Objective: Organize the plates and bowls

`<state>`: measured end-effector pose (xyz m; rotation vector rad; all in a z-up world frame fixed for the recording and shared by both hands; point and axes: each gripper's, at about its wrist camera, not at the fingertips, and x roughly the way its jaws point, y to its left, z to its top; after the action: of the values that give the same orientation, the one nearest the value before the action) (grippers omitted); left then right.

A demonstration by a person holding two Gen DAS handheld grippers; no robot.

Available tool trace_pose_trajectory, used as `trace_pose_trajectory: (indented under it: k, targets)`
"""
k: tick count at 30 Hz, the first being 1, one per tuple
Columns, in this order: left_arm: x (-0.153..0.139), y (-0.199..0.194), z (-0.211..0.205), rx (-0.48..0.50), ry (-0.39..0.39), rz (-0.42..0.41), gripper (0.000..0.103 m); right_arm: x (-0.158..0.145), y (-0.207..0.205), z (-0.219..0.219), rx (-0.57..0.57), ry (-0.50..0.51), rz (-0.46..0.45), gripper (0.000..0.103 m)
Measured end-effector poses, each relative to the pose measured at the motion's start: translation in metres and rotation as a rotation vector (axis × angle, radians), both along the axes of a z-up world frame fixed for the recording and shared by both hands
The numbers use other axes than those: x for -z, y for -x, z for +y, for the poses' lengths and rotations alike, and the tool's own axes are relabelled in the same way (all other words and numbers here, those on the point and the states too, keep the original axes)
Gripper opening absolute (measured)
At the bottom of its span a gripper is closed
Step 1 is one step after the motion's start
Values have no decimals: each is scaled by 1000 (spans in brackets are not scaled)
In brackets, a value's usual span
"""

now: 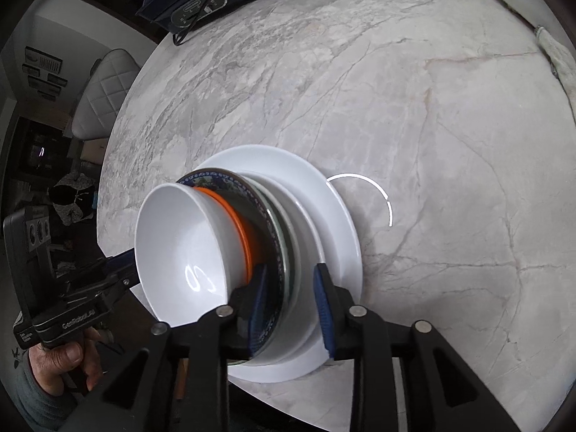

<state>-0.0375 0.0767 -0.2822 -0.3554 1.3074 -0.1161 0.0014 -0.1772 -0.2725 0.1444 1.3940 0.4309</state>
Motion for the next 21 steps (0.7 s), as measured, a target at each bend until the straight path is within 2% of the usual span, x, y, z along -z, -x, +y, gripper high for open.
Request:
trace_pose_trajectory:
  k: [2,3,7,9,10,13,15,19,21]
  targets:
    - [-10,7,11,-24,14,-33,91,-5,2,-8,34,6,-16,51]
    - [-17,11,14,-24,2,-46,94,-8,4,-11,46,-7,-22,56]
    - [-44,24,15,-26,-51,-106,96,-27,19,-16,106,12,-81,72]
    - [-59,32,10,-16,-84,-125,96,-43,30,-15,139,33,-143,85]
    - [-66,36,4,2,-105,-141,96,-53,37,-13,150,47,-181,88]
    - [-89,51,-11,33,-160,-201,96,-76,56,-5,172,97,-248,91]
    - [-101,59,-20,62,-183,-240,96,-89,69,-1,191,116,-279,99]
    - [-129,73,-31,21,-240,-302,96,-108,94,3,203,131,-328,102]
    - [-143,82,-35,-3,-232,-347,96,-117,103,5,186,140,-356,102]
